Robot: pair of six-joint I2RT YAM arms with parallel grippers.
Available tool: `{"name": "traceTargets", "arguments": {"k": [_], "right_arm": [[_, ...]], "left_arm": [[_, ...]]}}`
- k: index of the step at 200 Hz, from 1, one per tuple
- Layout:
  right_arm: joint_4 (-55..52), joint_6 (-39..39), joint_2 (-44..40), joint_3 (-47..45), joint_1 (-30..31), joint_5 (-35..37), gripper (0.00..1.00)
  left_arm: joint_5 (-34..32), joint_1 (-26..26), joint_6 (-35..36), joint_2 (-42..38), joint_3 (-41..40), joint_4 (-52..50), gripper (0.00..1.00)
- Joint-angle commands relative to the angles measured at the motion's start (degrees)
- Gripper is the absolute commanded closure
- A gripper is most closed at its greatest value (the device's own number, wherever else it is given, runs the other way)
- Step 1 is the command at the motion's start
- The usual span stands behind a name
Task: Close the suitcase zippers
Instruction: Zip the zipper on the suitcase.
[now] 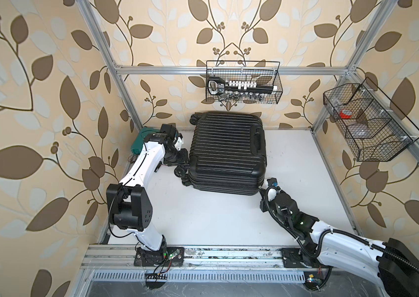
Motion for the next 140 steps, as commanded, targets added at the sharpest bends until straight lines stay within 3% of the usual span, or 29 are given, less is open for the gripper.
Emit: {"name": "traceTargets", "arguments": {"k": [1, 33, 102, 140], "right_arm": [[4.54, -0.18, -0.86, -1.04, -3.73, -15.18, 1.0], [6.24, -1.1, -1.24, -1.2, -9.62, -27.97, 1.0], [7.17, -5.49, -0.82, -0.44, -9.83, -39.04, 1.0], [7.53, -6.52, -0.24, 0.09, -9.81, -42.87, 1.0]], "left_arm": [[9.6, -2.64, 0.92, -3.14, -2.69, -2.48, 0.46], [8.42, -2.69, 1.31, -4.97, -4.81, 0.54, 0.46], [17.73, -2.73, 0.15, -8.26, -10.74, 7.56, 0.51], [19.09, -2.66, -0.14, -8.18, -11.65, 7.92, 0.52]]}}
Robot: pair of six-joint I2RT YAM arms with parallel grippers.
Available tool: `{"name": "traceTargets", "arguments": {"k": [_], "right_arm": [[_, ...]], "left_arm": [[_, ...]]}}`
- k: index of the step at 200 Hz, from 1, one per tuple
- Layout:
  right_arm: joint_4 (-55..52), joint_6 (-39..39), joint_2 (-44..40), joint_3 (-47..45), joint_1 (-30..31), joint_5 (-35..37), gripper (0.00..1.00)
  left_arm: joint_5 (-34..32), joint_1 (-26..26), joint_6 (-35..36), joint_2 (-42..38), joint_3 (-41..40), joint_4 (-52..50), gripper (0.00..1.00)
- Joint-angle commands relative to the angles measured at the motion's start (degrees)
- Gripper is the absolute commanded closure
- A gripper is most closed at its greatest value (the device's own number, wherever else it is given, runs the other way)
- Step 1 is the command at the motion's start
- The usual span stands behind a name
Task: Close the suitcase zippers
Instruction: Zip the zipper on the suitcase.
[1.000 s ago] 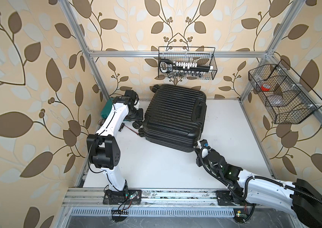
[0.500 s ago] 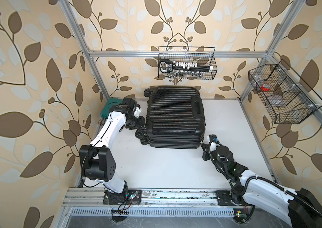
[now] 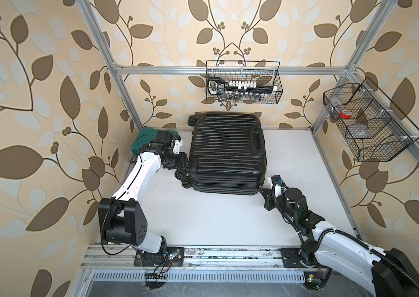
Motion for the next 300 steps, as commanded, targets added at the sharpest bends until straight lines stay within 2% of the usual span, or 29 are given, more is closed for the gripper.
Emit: {"name": "traceTargets", "arguments": {"k": [1, 30, 50, 74, 92, 133, 198, 300], "right_arm": [[5.84, -2.41, 0.43, 1.04, 2.16, -18.35, 1.0], [6.24, -2.55, 1.06, 1.28, 2.16, -20.08, 1.0], [4.73, -2.43, 1.16, 1.45, 2.18, -16.62, 1.0], [3.06, -1.97, 1.48, 1.55, 2.15, -12.79, 1.0], [1.67, -0.98, 1.55, 1.68, 2.14, -8.65, 1.0], [2.01, 1.86, 1.81, 0.82, 2.17, -3.45, 1.0], [5.07, 4.13, 4.94, 0.53, 2.14, -4.9, 0.79], [8.89, 8.32, 7.2, -1.28, 2.22, -0.26, 0.68]], "left_arm": [[16.93, -3.26, 0.24, -0.75, -1.9, -2.42, 0.52], [17.14, -3.23, 0.03, -0.65, -1.78, -2.37, 0.52], [12.24, -3.2, -0.65, -2.18, -1.62, -1.79, 0.48], [12.16, -3.21, -1.02, -5.34, -3.16, 0.77, 0.42], [9.68, -3.2, -1.25, -5.73, -3.27, 0.6, 0.38], [6.25, -3.2, -1.67, -7.0, -3.96, 1.07, 0.36], [5.71, -3.2, -1.05, -7.27, -4.74, 0.92, 0.33], [8.03, -3.22, -0.99, -6.31, -4.86, 0.66, 0.33]]}}
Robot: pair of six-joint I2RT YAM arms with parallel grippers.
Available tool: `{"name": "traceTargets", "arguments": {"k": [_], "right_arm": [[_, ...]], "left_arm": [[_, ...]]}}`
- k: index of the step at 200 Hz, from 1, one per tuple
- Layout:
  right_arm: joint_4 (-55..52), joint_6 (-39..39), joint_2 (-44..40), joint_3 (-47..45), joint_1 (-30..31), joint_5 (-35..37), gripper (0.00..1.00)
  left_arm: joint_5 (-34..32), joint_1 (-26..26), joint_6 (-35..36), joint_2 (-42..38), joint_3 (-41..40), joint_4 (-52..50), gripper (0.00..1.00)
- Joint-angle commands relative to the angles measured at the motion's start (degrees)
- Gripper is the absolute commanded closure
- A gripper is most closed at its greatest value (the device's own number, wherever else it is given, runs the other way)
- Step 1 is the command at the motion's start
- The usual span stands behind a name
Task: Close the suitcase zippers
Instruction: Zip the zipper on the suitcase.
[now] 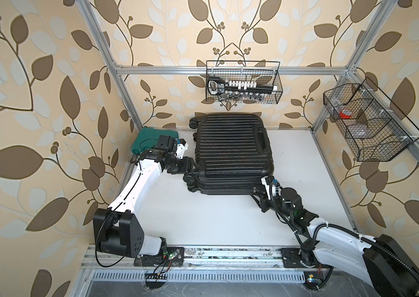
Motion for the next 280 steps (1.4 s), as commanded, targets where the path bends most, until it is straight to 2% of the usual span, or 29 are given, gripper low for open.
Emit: {"name": "traceTargets", "arguments": {"k": [1, 84, 128, 156, 185, 202, 245, 280], "right_arm": [[1.27, 2.59, 0.37, -1.31, -0.18, 3.55, 0.68], [4.89, 2.15, 5.83, -0.98, -0.16, 3.07, 0.7], [5.72, 1.79, 4.91, -1.03, -0.16, 3.57, 0.71], [6.25, 1.56, 4.41, -1.14, -0.22, 3.79, 0.81], [6.13, 1.5, 4.09, -1.49, -0.17, 5.0, 1.0], [5.12, 1.86, 3.33, -1.67, -0.22, 6.95, 1.0], [2.35, 2.25, 1.21, -1.98, -0.19, 11.55, 1.0], [1.22, 3.71, 0.54, -2.09, -0.3, 16.04, 1.0]], "left_arm": [[2.09, -0.7, 0.26, -0.65, -0.15, -0.26, 0.33], [3.77, -0.69, 0.48, 0.02, -0.02, -0.6, 0.35], [4.05, -0.69, 0.65, 0.12, 0.12, -0.79, 0.35], [4.05, -0.69, 0.73, 0.17, 0.1, -0.87, 0.35], [4.01, -0.69, 0.97, -0.08, 0.04, -0.88, 0.34], [2.92, -0.69, 0.76, -0.83, -0.15, -0.4, 0.33], [0.27, -0.69, 1.81, -7.78, -3.82, 5.35, 0.18], [2.77, -0.69, 7.68, -17.59, -11.76, 15.23, 0.14]]}}
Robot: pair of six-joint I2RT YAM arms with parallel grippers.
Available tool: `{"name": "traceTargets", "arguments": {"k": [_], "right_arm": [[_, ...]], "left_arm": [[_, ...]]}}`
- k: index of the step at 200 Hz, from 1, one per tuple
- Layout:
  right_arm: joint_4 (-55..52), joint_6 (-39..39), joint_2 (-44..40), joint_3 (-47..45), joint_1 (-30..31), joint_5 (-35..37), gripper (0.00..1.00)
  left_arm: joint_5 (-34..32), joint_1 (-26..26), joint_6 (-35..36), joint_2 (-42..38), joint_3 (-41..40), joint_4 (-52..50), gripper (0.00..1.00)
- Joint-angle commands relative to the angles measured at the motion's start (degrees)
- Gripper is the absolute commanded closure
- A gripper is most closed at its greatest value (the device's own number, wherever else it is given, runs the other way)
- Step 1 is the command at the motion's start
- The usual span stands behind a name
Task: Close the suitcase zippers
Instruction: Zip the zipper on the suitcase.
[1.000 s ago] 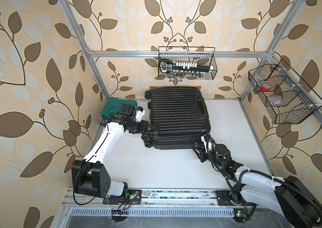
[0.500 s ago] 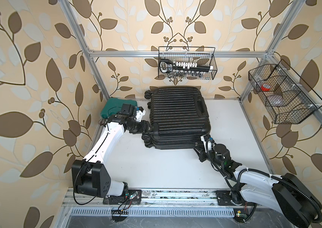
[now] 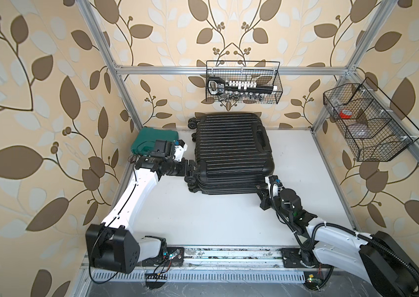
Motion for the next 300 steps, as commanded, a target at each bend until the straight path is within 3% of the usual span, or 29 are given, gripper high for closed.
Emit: {"name": "traceTargets", "arguments": {"k": [1, 18, 35, 57, 76, 127, 149, 166, 210, 300], "right_arm": [[-0.73, 1.49, -0.86, -0.77, -0.33, 6.56, 1.0], [-1.15, 1.69, -0.91, -0.55, -0.65, 8.06, 1.0], [-1.11, 1.91, -0.93, -0.34, -2.07, 7.97, 1.0], [-1.33, 1.84, -0.6, 0.46, -4.52, 6.36, 1.0], [-1.52, 1.45, -0.25, 1.23, -6.24, 4.57, 1.0], [-0.16, 1.43, 0.9, 1.28, -8.38, 1.31, 1.0], [0.03, 1.4, 0.9, 1.15, -8.62, 0.78, 1.0], [0.22, 1.44, 0.81, 1.01, -8.74, 0.51, 1.0], [0.76, 1.31, 1.16, 0.84, -8.88, -0.1, 1.0], [0.57, 1.3, 0.99, 0.84, -8.89, -0.42, 1.0]], "left_arm": [[2.01, -0.69, 5.5, -7.03, -4.18, 8.77, 0.14], [4.98, -0.69, 10.66, -10.26, -7.93, 12.08, 0.16], [11.02, -0.69, 22.84, -12.23, -9.44, 9.39, 0.14], [9.48, -0.67, 30.08, -12.75, -9.36, 7.48, 0.11], [10.81, -0.6, 37.3, -10.35, -6.64, 2.74, 0.09], [11.98, -0.69, 48.0, -0.59, 0.88, -6.95, 0.09], [17.7, -0.69, 52.36, 2.07, 3.16, -11.05, 0.09], [20.38, -0.69, 53.1, 3.06, 2.74, -11.06, 0.09], [18.82, -0.96, 55.46, 5.52, 0.76, -8.99, 0.11], [16.95, -3.52, 54.28, 7.93, -0.02, -5.92, 0.33]]}}
